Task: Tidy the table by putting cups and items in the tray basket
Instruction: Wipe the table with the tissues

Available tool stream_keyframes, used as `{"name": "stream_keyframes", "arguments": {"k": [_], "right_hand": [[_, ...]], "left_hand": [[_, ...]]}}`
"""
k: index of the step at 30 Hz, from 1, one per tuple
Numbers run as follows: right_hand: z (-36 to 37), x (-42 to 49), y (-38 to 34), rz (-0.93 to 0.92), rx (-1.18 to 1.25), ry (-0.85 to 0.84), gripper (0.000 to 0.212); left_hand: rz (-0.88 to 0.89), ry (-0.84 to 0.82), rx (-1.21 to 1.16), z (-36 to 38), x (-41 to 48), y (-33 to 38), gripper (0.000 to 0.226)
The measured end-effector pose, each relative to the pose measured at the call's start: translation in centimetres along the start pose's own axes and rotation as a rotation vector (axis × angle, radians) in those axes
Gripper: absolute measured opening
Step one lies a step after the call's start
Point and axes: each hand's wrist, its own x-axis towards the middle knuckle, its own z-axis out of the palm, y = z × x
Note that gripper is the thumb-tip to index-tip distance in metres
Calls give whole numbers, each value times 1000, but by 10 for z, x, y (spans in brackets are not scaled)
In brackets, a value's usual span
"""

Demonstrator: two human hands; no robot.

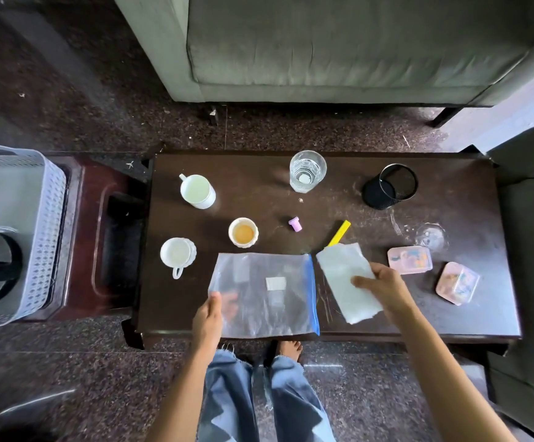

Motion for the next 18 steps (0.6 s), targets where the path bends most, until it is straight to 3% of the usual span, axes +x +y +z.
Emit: {"name": "stream_keyframes", "arguments": {"k": [3, 7, 8, 10, 11, 13, 15, 18], "right_hand": [[-6, -1, 13, -26, 82, 171, 15], [7, -8, 13, -109, 124, 200, 15], [13, -11, 12, -142, 110, 222, 14], [28, -20, 6, -242, 2, 310, 9], [38, -26, 2, -302, -64, 358, 7], [63, -38, -8, -462, -220, 410, 12], [91, -47, -15, -676, -407, 359, 25], [114, -52, -12, -811, -441, 111, 41]], "left_hand": [[-76, 53, 77, 16, 12, -18, 54], [-228, 126, 151, 43, 23, -19, 59], [-209, 211, 190, 50, 20, -12, 62], [-8, 365, 223, 64, 9, 10, 63], [94, 358, 174, 71, 2, 22, 56], [153, 72, -104, 84, -13, 53, 39], [67, -304, -401, 96, -22, 77, 49], [-75, -515, -668, 100, -22, 87, 68]]}}
